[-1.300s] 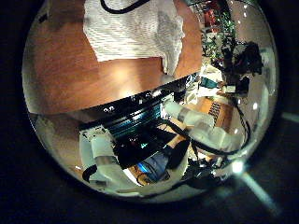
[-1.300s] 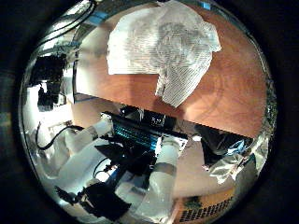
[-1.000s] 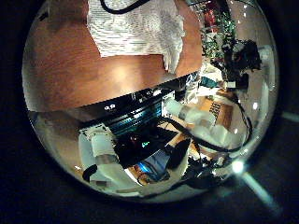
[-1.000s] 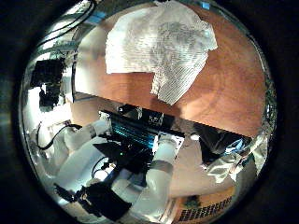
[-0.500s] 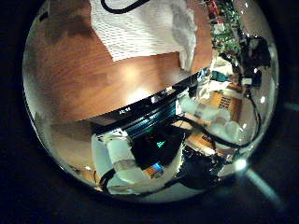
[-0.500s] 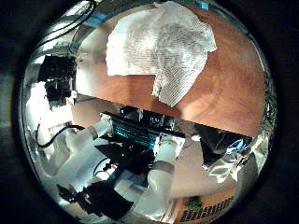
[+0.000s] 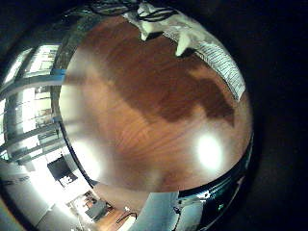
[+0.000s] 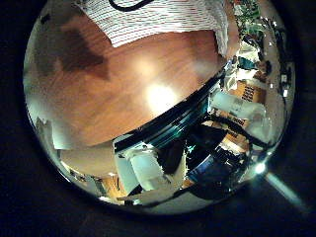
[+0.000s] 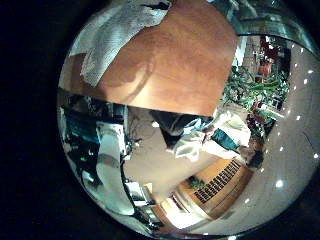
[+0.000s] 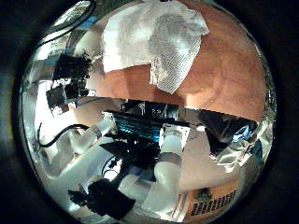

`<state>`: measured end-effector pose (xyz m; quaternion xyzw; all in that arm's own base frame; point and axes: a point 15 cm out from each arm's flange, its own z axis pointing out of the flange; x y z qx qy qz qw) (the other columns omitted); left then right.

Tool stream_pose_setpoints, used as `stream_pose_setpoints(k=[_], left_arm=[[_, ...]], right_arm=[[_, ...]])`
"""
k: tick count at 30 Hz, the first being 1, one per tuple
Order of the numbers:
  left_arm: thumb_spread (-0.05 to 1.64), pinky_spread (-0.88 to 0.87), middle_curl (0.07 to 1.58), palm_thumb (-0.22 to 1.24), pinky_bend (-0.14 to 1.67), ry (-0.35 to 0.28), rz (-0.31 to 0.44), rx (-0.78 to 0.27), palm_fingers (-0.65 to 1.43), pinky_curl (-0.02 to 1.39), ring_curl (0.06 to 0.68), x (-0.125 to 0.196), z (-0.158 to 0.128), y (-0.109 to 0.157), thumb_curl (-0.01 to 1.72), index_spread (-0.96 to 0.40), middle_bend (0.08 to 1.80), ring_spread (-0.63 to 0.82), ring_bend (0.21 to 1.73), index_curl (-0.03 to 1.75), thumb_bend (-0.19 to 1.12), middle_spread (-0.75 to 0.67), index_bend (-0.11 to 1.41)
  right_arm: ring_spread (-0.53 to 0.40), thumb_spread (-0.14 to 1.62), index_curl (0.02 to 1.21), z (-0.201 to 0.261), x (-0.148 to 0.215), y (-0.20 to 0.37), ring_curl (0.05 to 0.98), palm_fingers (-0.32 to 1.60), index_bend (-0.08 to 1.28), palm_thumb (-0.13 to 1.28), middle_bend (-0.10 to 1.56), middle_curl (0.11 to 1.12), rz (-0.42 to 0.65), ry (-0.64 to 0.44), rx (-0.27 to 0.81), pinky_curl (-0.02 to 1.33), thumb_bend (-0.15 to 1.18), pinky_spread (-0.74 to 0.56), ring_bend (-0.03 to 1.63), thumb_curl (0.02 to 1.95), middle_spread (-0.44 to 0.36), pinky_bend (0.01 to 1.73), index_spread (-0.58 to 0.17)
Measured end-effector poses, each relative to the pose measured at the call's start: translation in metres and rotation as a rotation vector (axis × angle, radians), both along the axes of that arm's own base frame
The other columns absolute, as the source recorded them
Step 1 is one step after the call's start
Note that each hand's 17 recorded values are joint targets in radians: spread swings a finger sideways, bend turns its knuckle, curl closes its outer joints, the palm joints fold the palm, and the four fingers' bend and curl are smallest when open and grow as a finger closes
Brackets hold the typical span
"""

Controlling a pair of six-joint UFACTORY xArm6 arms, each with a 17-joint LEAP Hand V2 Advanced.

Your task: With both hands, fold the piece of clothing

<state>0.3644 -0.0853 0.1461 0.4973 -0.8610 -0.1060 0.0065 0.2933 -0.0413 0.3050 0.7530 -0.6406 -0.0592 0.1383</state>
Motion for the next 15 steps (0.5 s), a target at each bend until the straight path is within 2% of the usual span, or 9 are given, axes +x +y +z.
stream_pose_setpoints(k=[5,15], left_arm=[[0.85,0.52,0.29,0.11,0.34,-0.034,-0.002,-0.031,-0.06,0.33,0.217,0.005,-0.005,-0.012,0.30,-0.01,0.19,0.52,0.58,0.23,-0.03,0.38,0.12],[0.90,0.51,0.28,0.20,0.36,-0.023,-0.027,-0.024,-0.05,0.33,0.219,0.009,-0.014,-0.025,0.32,-0.01,0.17,0.52,0.58,0.22,-0.02,0.40,0.14]], right_arm=[[0.176,1.14,0.26,0.000,0.000,0.003,0.254,0.09,0.15,-0.05,0.22,0.35,-0.004,-0.004,0.015,0.29,-0.04,0.35,0.44,0.11,0.049,0.46,-0.320],[0.177,1.15,0.27,0.001,0.000,0.004,0.255,0.11,0.16,-0.05,0.21,0.35,-0.005,-0.005,0.016,0.29,-0.04,0.35,0.43,0.11,0.049,0.45,-0.323]])
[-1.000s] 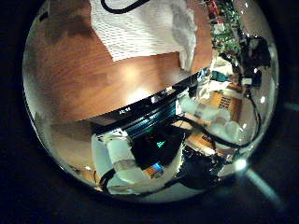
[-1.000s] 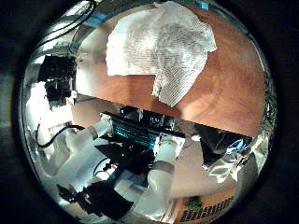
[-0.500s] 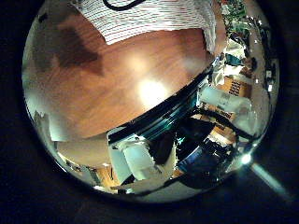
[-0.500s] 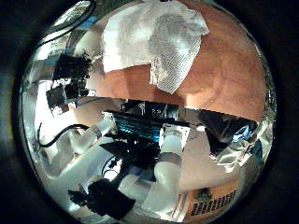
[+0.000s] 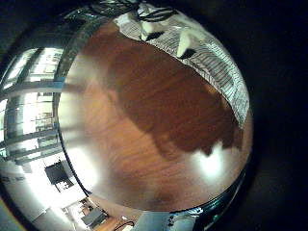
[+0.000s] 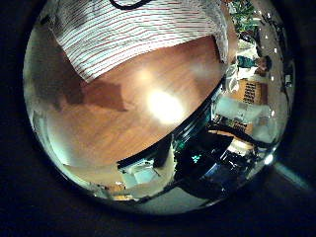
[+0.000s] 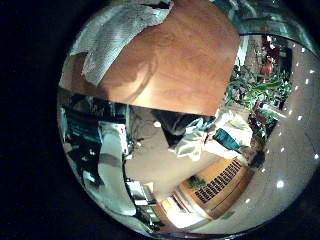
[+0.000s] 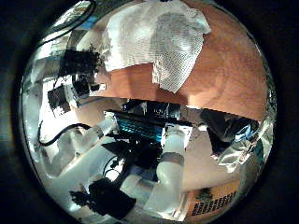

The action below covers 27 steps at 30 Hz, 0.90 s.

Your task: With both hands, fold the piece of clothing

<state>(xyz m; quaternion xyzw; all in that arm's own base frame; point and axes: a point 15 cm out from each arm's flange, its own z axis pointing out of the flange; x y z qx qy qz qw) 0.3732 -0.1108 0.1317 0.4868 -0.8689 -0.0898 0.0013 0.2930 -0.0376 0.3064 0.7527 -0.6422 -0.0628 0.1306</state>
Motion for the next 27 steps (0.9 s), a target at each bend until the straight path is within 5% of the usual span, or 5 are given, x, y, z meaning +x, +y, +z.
stream_pose_setpoints(k=[10,15,22,27], left_arm=[[0.96,0.46,0.29,0.30,0.38,0.038,0.007,0.013,0.07,0.33,0.222,0.007,-0.009,-0.002,0.33,0.00,0.22,0.47,0.61,0.24,-0.01,0.33,0.16],[1.01,0.27,0.36,0.43,0.33,0.037,0.008,0.014,0.35,0.31,0.231,0.006,-0.008,-0.008,0.35,-0.02,0.39,0.21,0.67,0.26,0.00,0.09,0.17],[1.03,-0.27,0.50,0.58,0.45,0.082,-0.001,0.071,1.07,0.34,0.306,0.001,-0.004,-0.009,0.38,-0.24,0.74,-0.32,0.91,0.31,0.00,-0.27,0.27],[1.05,-0.53,0.60,0.68,0.58,0.082,-0.024,0.073,1.19,0.40,0.394,-0.003,0.003,-0.019,0.41,-0.40,0.85,-0.46,1.04,0.42,0.00,-0.40,0.43]], right_arm=[[0.163,1.15,0.29,0.000,-0.006,0.000,0.249,0.15,0.17,-0.05,0.21,0.35,-0.002,0.026,0.000,0.28,-0.04,0.36,0.40,0.11,0.042,0.42,-0.336],[0.162,1.15,0.29,0.000,-0.006,0.000,0.249,0.16,0.16,-0.05,0.21,0.35,0.003,0.025,0.002,0.28,-0.04,0.36,0.39,0.11,0.038,0.40,-0.336],[0.162,1.15,0.29,-0.001,-0.007,0.000,0.249,0.17,0.16,-0.04,0.21,0.36,0.009,0.029,0.003,0.28,-0.04,0.35,0.38,0.12,0.024,0.40,-0.338],[0.162,1.15,0.28,-0.005,-0.006,0.000,0.251,0.18,0.16,-0.04,0.21,0.36,0.006,0.041,0.003,0.28,-0.04,0.35,0.38,0.12,0.015,0.39,-0.340]])
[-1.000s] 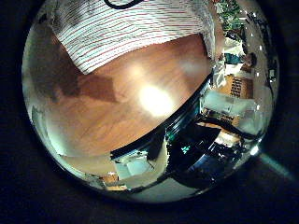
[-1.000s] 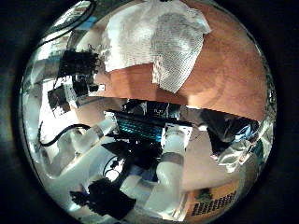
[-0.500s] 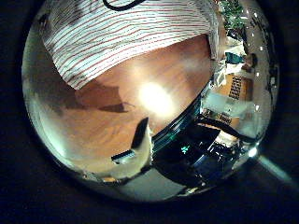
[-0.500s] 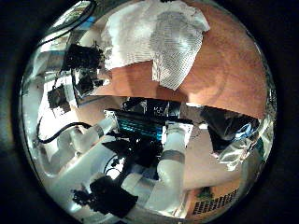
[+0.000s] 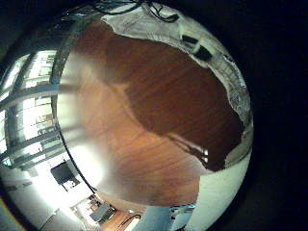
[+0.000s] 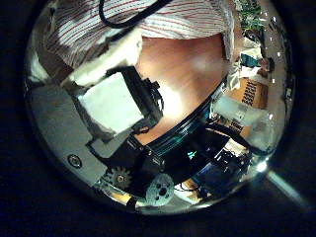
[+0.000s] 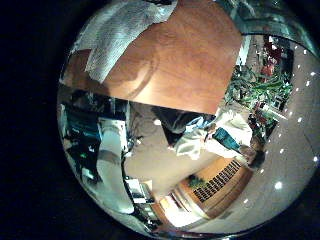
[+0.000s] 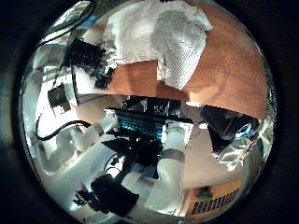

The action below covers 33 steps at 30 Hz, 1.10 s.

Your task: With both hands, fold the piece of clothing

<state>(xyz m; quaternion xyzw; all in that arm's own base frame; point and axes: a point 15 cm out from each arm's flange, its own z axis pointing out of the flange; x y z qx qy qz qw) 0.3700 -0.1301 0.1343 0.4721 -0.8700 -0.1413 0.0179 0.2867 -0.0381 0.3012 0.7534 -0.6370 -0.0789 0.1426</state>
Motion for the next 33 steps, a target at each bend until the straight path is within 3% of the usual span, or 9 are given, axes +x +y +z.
stream_pose_setpoints(k=[8,16,24,33], left_arm=[[1.07,-0.68,0.68,0.70,0.72,0.027,0.009,0.017,1.12,0.48,0.458,0.002,0.028,0.000,0.44,-0.53,0.92,-0.49,1.14,0.56,-0.02,-0.49,0.55],[1.07,-0.71,0.72,0.69,0.76,0.133,0.001,0.017,1.07,0.53,0.484,-0.016,0.069,-0.015,0.46,-0.58,0.96,-0.49,1.18,0.67,-0.02,-0.52,0.56],[1.08,-0.72,0.76,0.69,0.75,0.155,0.006,0.011,1.05,0.56,0.492,-0.014,0.079,-0.019,0.47,-0.61,0.95,-0.49,1.18,0.75,-0.02,-0.53,0.51],[1.10,-0.74,0.78,0.68,0.73,0.175,0.024,0.017,1.04,0.59,0.495,-0.011,0.083,-0.018,0.47,-0.64,0.93,-0.49,1.18,0.84,-0.02,-0.54,0.45]], right_arm=[[0.122,1.14,0.27,-0.016,0.003,-0.003,0.264,0.19,0.14,-0.02,0.22,0.36,0.004,0.052,-0.008,0.28,-0.03,0.35,0.43,0.14,0.001,0.40,-0.337],[0.095,1.03,0.25,-0.080,-0.029,-0.001,0.274,0.17,0.14,0.02,0.24,0.37,0.012,0.212,-0.004,0.29,-0.02,0.33,0.47,0.19,-0.011,0.42,-0.327],[0.087,0.99,0.23,-0.131,-0.023,-0.005,0.284,0.07,0.13,0.10,0.21,0.36,0.050,0.214,-0.021,0.31,-0.02,0.32,0.50,0.24,-0.009,0.48,-0.330],[0.116,0.99,0.24,-0.151,0.000,-0.004,0.275,0.06,0.15,0.15,0.21,0.36,0.052,0.118,-0.034,0.31,-0.02,0.32,0.48,0.27,0.011,0.49,-0.298]])
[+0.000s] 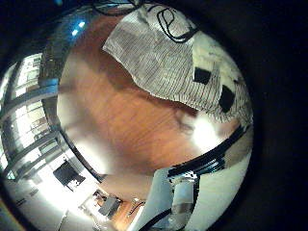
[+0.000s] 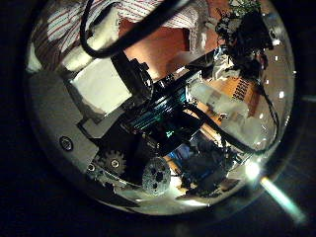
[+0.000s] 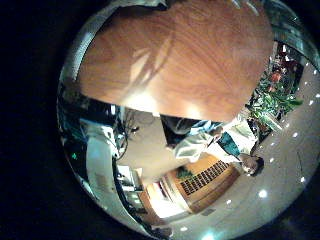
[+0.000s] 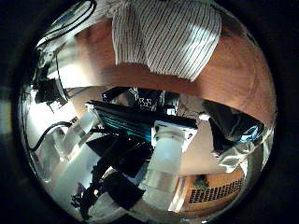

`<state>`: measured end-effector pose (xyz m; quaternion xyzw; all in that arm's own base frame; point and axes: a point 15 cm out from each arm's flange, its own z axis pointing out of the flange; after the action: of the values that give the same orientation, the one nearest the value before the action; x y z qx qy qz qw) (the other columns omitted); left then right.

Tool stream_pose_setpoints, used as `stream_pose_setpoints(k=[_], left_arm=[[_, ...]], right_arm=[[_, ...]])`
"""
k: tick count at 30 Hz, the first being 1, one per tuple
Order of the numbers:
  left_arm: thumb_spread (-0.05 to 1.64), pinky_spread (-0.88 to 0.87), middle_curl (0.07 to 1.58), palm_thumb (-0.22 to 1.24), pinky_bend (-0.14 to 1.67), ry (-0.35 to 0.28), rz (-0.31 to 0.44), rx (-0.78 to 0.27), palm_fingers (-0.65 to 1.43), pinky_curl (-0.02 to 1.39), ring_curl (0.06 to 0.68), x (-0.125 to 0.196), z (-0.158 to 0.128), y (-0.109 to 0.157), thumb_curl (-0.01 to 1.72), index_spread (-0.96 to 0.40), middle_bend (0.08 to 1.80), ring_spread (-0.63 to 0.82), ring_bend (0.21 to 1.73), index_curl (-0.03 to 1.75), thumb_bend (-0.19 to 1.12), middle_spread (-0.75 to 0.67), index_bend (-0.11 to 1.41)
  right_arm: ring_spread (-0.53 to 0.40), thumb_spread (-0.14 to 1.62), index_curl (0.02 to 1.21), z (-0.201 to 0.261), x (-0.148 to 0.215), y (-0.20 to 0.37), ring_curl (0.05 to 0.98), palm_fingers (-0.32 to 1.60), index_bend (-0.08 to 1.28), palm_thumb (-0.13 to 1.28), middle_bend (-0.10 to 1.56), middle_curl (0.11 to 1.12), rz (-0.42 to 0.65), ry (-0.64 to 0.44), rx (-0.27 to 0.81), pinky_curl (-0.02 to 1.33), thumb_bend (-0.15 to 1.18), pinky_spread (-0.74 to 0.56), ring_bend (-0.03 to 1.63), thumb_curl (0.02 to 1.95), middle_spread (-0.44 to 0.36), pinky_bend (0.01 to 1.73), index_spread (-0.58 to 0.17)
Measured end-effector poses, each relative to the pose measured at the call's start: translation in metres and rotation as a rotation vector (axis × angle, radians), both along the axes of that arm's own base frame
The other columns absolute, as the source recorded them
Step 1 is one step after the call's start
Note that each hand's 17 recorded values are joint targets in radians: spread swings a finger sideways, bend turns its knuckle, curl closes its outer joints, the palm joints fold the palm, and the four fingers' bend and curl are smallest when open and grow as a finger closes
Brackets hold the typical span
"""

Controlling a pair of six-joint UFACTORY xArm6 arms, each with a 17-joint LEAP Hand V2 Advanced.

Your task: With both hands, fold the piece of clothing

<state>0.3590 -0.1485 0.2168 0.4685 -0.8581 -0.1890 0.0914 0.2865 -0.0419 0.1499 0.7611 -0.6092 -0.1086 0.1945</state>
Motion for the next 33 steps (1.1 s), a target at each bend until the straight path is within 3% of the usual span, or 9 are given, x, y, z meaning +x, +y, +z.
stream_pose_setpoints(k=[7,11,13,15,16,18,23,28,33], left_arm=[[1.11,-0.74,0.79,0.68,0.70,0.003,0.010,0.001,1.03,0.61,0.497,0.002,0.001,0.003,0.47,-0.66,0.92,-0.50,1.18,0.90,-0.02,-0.55,0.39],[1.11,-0.74,0.80,0.68,0.69,0.007,0.011,0.003,1.03,0.63,0.497,0.002,0.004,0.004,0.47,-0.67,0.91,-0.50,1.18,0.94,-0.02,-0.56,0.37],[1.11,-0.74,0.81,0.68,0.66,0.007,0.015,0.003,1.02,0.63,0.500,0.003,0.005,0.005,0.47,-0.67,0.91,-0.50,1.18,0.95,-0.02,-0.56,0.36],[1.11,-0.74,0.81,0.68,0.65,0.007,0.019,0.002,1.02,0.63,0.500,0.004,0.006,0.007,0.47,-0.68,0.91,-0.50,1.18,0.97,-0.02,-0.56,0.35],[1.11,-0.74,0.81,0.68,0.64,0.008,0.020,0.002,1.02,0.64,0.501,0.003,0.006,0.008,0.47,-0.68,0.91,-0.50,1.18,0.97,-0.02,-0.56,0.34],[1.12,-0.75,0.82,0.68,0.63,0.006,0.024,0.001,1.02,0.64,0.500,0.004,0.007,0.009,0.47,-0.68,0.91,-0.49,1.18,0.99,-0.02,-0.56,0.33],[1.12,-0.75,0.83,0.68,0.59,0.008,0.025,0.001,1.01,0.65,0.503,0.006,0.008,0.011,0.47,-0.69,0.91,-0.49,1.18,1.02,-0.02,-0.56,0.31],[1.12,-0.75,0.84,0.68,0.54,0.019,0.023,0.005,1.00,0.66,0.505,0.004,0.015,0.010,0.47,-0.70,0.90,-0.50,1.18,1.05,-0.02,-0.56,0.30],[1.13,-0.76,0.84,0.68,0.52,0.015,0.021,-0.004,1.00,0.68,0.505,0.003,0.022,0.010,0.47,-0.71,0.89,-0.50,1.18,1.07,-0.02,-0.56,0.28]], right_arm=[[0.121,0.99,0.25,-0.006,0.009,0.000,0.274,0.11,0.16,0.18,0.22,0.37,0.013,-0.025,-0.031,0.30,-0.02,0.31,0.49,0.28,0.023,0.48,-0.239],[0.060,1.01,0.26,-0.013,0.012,0.000,0.282,0.22,0.16,0.28,0.25,0.37,0.022,-0.017,-0.040,0.29,0.00,0.29,0.54,0.30,-0.006,0.47,-0.218],[-0.031,1.04,0.26,-0.014,0.014,0.002,0.295,0.36,0.16,0.38,0.29,0.39,0.028,-0.013,-0.043,0.28,0.03,0.19,0.62,0.31,-0.052,0.49,-0.227],[-0.153,1.06,0.22,-0.014,0.015,0.001,0.337,0.72,0.08,0.48,0.32,0.40,0.031,-0.015,-0.046,0.32,0.06,-0.06,0.81,0.33,-0.116,0.75,-0.265],[-0.191,1.06,0.22,-0.013,0.015,0.000,0.370,0.79,0.10,0.52,0.34,0.42,0.035,-0.016,-0.050,0.35,0.06,-0.14,0.88,0.34,-0.142,0.82,-0.285],[-0.237,1.06,0.22,-0.012,0.017,-0.004,0.412,1.04,0.16,0.61,0.45,0.48,0.048,-0.022,-0.066,0.40,0.08,-0.24,0.98,0.36,-0.196,0.93,-0.335],[-0.260,1.04,0.38,-0.003,0.032,-0.010,0.523,1.26,0.48,0.74,0.73,0.64,0.074,-0.093,-0.103,0.52,0.07,-0.28,1.10,0.39,-0.255,1.09,-0.430],[-0.252,1.05,0.56,0.015,0.051,-0.013,0.595,1.25,0.85,0.91,1.01,0.77,0.070,-0.209,-0.092,0.61,0.10,-0.25,1.22,0.45,-0.241,1.19,-0.428],[-0.247,1.08,0.69,0.032,0.048,-0.020,0.658,1.14,1.03,0.97,1.16,0.83,0.069,-0.232,-0.092,0.69,0.10,-0.22,1.32,0.50,-0.212,1.28,-0.385]])
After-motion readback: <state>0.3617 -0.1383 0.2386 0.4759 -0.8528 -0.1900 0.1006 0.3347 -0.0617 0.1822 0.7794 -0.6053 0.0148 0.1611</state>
